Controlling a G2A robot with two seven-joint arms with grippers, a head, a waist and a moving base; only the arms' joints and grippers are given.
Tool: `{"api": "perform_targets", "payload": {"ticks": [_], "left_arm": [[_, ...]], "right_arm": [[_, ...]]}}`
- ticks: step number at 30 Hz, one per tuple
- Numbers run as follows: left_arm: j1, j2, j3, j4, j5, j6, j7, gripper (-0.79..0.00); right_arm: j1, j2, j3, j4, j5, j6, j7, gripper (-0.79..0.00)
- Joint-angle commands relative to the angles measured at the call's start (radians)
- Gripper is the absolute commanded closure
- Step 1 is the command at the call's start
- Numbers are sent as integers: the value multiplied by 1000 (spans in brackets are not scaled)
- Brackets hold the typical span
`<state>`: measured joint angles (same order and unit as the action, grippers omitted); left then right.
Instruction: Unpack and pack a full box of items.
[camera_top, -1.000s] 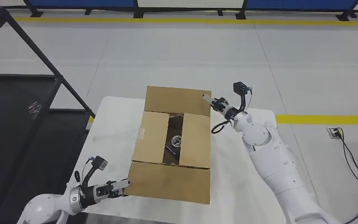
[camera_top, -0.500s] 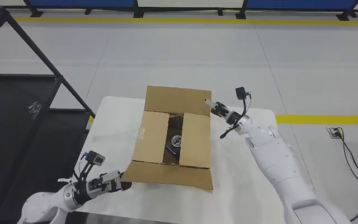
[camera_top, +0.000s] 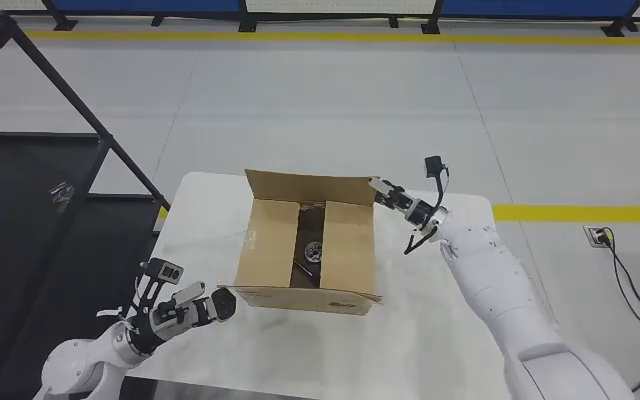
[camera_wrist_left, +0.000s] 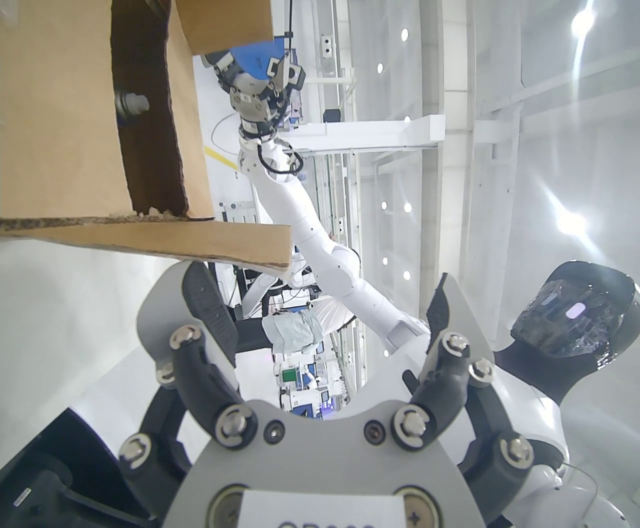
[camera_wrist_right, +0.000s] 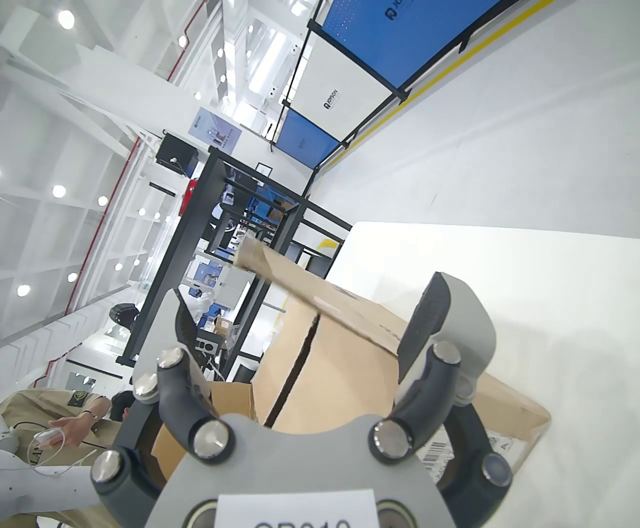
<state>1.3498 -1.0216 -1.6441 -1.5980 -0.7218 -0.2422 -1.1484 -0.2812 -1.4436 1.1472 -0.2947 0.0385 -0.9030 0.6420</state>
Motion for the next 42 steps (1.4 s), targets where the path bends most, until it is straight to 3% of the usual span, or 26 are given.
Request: {"api": "perform_targets", "payload": {"ticks": [1,9,21,36,42], "left_arm": [[-1,-2,4,-4,-5,0,30,-785],[-6,-8,26,-37,63,-17,179,-785],[-29,-20,79,-71,183,-29,388,-785],[-91,-35,175,-68,368,-33,526,-785],[-106,-40,198,-55,412,-36,572,-785]], "right_arm": [[3,3,6,4,13,-23,9,-785],[13,12,21,-18,73,-107,107,-785],[22,34,-19,-147,41,-103,172,-785],[19,87,-86,-369,10,80,355,-785],[24,90,-107,-422,48,299,469,-785]]}}
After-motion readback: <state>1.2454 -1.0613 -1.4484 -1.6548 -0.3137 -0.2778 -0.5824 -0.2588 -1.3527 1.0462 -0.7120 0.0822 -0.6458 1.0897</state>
